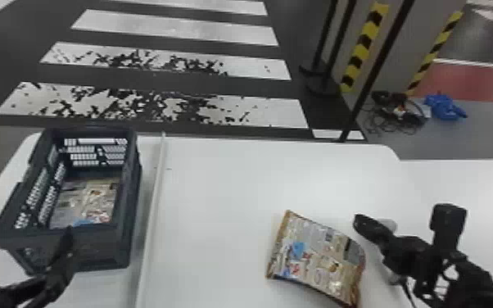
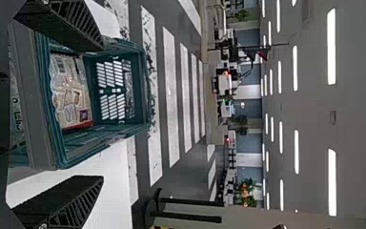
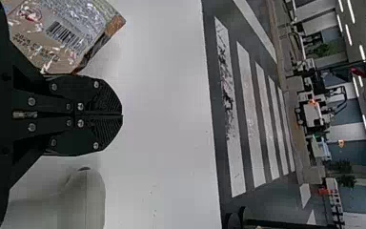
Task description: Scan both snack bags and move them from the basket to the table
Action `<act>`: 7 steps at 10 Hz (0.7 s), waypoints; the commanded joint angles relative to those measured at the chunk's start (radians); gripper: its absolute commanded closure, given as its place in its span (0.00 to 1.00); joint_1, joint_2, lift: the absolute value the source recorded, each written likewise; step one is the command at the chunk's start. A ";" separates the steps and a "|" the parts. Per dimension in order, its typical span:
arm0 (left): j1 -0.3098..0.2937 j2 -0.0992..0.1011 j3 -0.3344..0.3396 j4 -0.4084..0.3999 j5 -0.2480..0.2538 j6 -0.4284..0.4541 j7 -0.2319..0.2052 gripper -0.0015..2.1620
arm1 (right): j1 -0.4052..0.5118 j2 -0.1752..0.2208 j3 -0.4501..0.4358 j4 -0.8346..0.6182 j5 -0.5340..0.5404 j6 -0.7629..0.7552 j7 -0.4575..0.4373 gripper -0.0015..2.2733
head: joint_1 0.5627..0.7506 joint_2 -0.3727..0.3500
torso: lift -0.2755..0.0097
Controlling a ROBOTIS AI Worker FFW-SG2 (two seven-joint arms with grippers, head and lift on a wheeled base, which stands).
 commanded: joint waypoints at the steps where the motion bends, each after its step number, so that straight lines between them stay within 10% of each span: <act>1: -0.001 0.003 0.001 0.003 -0.001 0.000 -0.001 0.01 | 0.001 -0.011 0.003 0.037 0.003 -0.025 0.006 0.99 | 0.70 0.28 | 0.62; 7: -0.041 0.013 -0.009 0.022 0.010 0.006 -0.014 0.01 | 0.083 -0.011 -0.011 0.034 -0.013 -0.025 0.025 0.99 | 0.70 0.24 | 0.62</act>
